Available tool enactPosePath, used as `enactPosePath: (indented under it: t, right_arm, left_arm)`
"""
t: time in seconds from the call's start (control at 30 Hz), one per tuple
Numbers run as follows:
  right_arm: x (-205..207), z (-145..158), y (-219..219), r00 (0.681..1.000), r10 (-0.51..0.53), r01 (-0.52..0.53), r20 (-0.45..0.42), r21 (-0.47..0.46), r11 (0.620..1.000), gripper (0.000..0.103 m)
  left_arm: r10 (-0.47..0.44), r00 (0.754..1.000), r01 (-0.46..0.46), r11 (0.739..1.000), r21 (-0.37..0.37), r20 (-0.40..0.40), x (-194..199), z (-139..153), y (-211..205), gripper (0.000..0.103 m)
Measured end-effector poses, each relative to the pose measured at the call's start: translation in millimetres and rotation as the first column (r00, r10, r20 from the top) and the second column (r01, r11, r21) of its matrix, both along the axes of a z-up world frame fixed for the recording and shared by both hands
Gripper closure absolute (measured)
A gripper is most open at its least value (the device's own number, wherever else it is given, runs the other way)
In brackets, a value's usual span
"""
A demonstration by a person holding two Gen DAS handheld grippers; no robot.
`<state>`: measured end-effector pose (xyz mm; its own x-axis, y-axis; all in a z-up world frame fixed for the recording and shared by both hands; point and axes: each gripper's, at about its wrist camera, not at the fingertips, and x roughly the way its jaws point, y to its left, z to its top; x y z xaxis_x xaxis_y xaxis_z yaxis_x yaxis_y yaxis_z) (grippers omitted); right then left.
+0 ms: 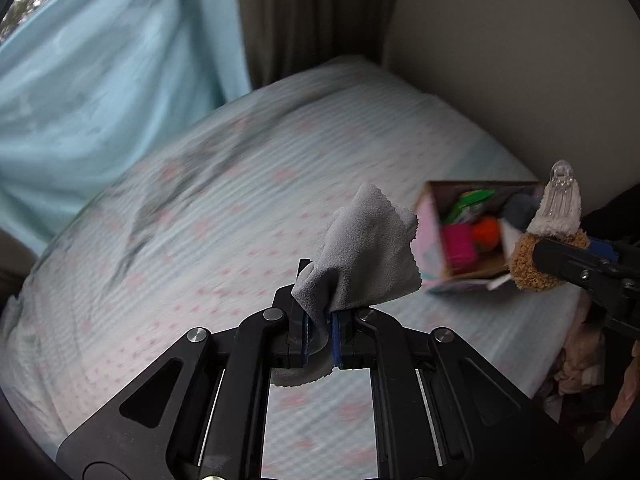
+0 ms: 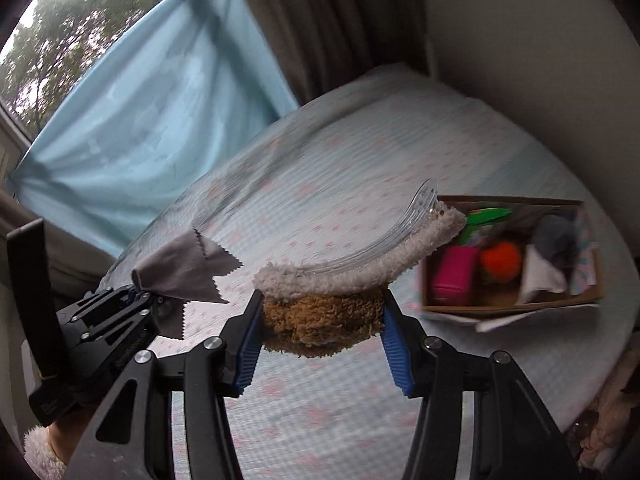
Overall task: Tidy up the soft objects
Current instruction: 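Carry cloth and fluffy clip into the box and open both tools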
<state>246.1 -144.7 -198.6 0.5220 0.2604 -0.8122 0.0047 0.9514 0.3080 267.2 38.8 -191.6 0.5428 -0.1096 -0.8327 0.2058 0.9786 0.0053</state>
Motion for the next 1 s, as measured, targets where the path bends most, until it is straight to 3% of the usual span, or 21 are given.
enactPosePath:
  t: [0.2, 0.37, 0.5, 0.77, 1.0]
  right_arm:
    - [-6, 6, -88, 0.998, -0.059, 0.058, -0.019, -0.042, 0.997, 0.053]
    - [4, -3, -142, 0.995, -0.074, 0.071, -0.072, -0.046, 0.996, 0.053]
    - [15, -15, -173, 0.993, -0.065, 0.060, -0.099, -0.053, 0.997, 0.053]
    - [40, -65, -220, 0.984, 0.000, -0.012, -0.181, -0.067, 0.998, 0.053]
    - [68, -123, -242, 0.958, 0.013, -0.020, -0.285, -0.020, 1.000, 0.053]
  left_arm:
    - [-0.067, 0.998, 0.066, 0.997, -0.044, -0.005, 2, 5, -82, 0.097]
    - [-0.112, 0.992, 0.108, 0.991, -0.083, -0.057, 8, -10, -152, 0.097]
    - [-0.143, 0.986, 0.137, 0.988, -0.072, -0.084, 23, -23, -204, 0.097]
    - [-0.168, 0.969, 0.164, 0.986, -0.037, -0.182, 65, -67, -271, 0.097]
    - [-0.147, 0.942, 0.160, 0.987, 0.019, -0.301, 102, -124, -295, 0.097]
